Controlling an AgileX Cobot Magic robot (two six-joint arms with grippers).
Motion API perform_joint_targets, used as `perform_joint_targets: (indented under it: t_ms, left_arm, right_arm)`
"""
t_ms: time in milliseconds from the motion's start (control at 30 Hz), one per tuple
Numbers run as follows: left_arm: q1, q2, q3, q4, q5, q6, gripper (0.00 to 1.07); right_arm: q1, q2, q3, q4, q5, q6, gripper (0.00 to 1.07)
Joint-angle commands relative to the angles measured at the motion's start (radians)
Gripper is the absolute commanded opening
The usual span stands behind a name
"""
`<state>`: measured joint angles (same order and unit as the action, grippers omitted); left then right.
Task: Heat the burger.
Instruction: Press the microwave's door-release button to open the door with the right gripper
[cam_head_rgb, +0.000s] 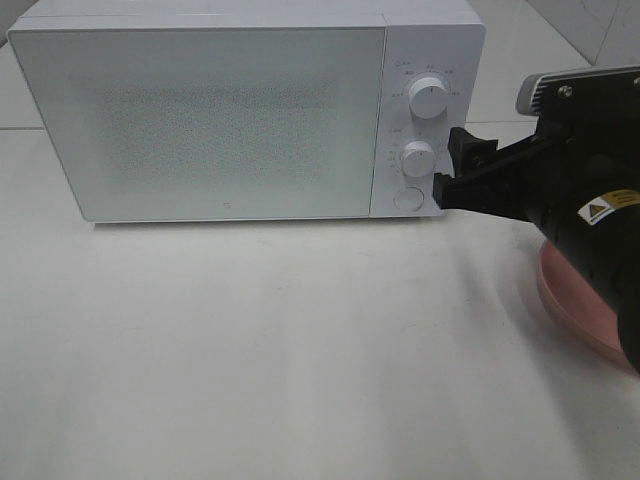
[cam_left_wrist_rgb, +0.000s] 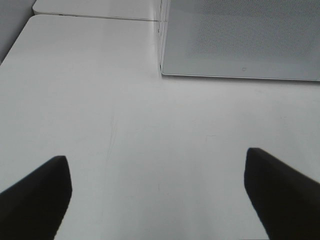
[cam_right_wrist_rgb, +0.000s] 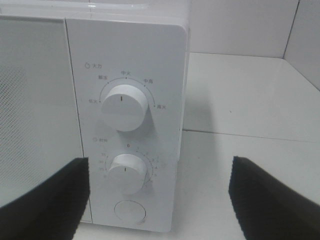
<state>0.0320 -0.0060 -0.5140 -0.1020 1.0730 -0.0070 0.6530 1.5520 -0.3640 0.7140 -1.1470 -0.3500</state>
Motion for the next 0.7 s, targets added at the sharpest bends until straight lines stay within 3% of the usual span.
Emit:
perform_joint_targets:
  t_ms: [33,200,700]
  left_arm:
    - [-0.001,-0.001,-0.001,-0.007,-0.002,-0.001,0.86]
    - [-0.001,-0.001,-0.001,-0.007,-0.002,-0.001,0.86]
    - [-0.001,-0.001,-0.001,-0.007,-0.002,-0.001,0.86]
  right_arm:
    - [0.032,0.035,0.000,0.038,-0.057,-0.013,0.75]
    - [0.082,0.120,0.000,0.066,-0.088,0.025,0.75]
    - [0.087,0.168,-0.001,0.059,-0.088,0.201,0.74]
